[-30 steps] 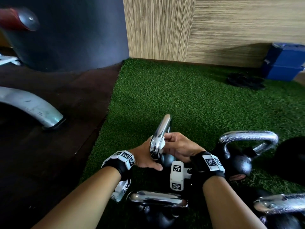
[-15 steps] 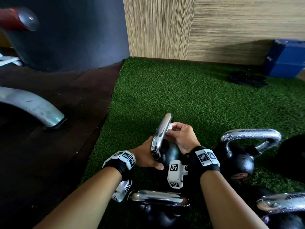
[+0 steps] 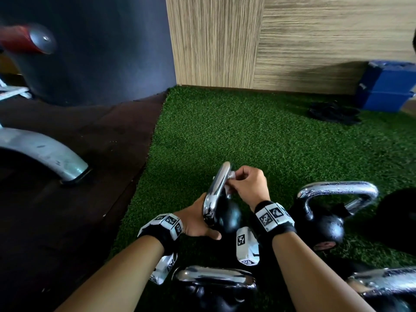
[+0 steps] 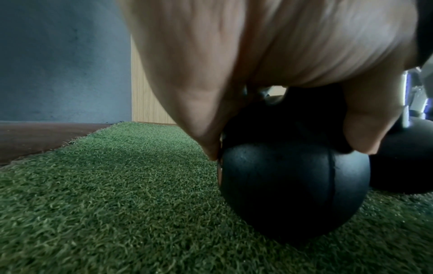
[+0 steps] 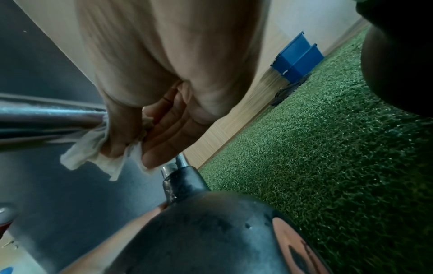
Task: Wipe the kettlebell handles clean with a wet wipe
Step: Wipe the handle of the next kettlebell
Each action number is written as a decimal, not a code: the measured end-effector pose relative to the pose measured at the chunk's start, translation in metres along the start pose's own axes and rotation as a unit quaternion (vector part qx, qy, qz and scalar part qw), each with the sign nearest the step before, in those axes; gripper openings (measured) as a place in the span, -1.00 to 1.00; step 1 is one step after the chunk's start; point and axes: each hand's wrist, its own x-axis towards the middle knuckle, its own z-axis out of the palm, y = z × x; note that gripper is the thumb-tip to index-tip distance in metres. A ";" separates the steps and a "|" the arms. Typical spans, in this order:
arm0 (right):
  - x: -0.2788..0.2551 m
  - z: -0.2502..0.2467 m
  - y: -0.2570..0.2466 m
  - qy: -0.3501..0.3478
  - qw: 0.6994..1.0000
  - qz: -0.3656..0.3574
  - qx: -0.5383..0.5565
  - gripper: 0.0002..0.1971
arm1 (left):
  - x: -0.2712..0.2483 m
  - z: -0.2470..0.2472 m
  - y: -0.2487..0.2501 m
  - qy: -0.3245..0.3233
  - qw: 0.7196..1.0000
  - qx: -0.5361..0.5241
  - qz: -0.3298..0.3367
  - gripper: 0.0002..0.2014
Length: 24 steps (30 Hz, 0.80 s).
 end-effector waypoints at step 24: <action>0.002 -0.006 -0.023 -0.092 0.974 0.112 -0.173 -0.79 | -0.034 -0.010 0.027 0.010 0.999 0.036 0.039 -0.15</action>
